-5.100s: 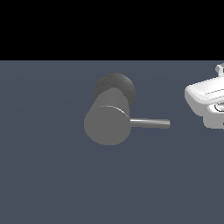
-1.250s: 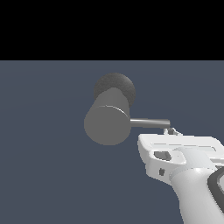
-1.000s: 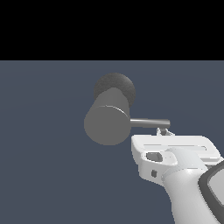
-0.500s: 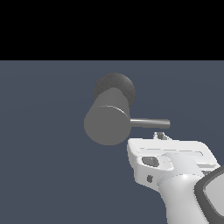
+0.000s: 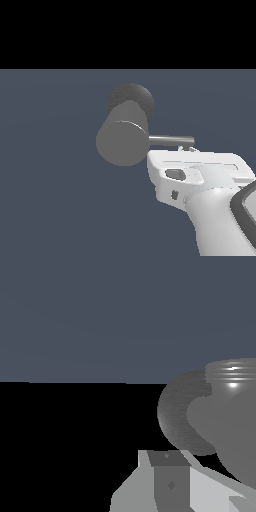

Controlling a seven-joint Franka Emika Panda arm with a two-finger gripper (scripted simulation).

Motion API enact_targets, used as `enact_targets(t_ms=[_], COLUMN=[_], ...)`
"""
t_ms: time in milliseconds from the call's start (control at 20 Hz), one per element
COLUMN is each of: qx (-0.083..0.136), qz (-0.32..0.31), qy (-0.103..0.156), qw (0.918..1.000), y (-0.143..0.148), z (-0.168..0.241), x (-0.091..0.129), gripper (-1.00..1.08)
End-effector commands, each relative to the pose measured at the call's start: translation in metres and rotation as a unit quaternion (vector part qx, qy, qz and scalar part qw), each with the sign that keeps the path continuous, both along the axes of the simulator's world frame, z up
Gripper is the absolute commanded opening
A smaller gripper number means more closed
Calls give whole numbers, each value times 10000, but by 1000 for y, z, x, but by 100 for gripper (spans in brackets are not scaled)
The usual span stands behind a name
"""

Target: Turn on the faucet by rotating a designated handle.

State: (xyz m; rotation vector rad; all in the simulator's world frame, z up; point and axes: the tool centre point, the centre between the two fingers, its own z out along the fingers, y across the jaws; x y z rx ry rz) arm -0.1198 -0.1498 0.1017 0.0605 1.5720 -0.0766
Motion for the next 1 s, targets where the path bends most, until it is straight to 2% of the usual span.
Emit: enact_targets(t_ms=[0,500,550,950], qx=[-4,-1,-2,-2], qz=[0,-1,-84,-55], qy=[-9,-9,162,105], qw=[10000,10000,9998,9999], y=[0,-3,-14,-3], z=[9,38,18,47], x=[0,0,-2,-1], gripper=[-100,-100,-100,-100])
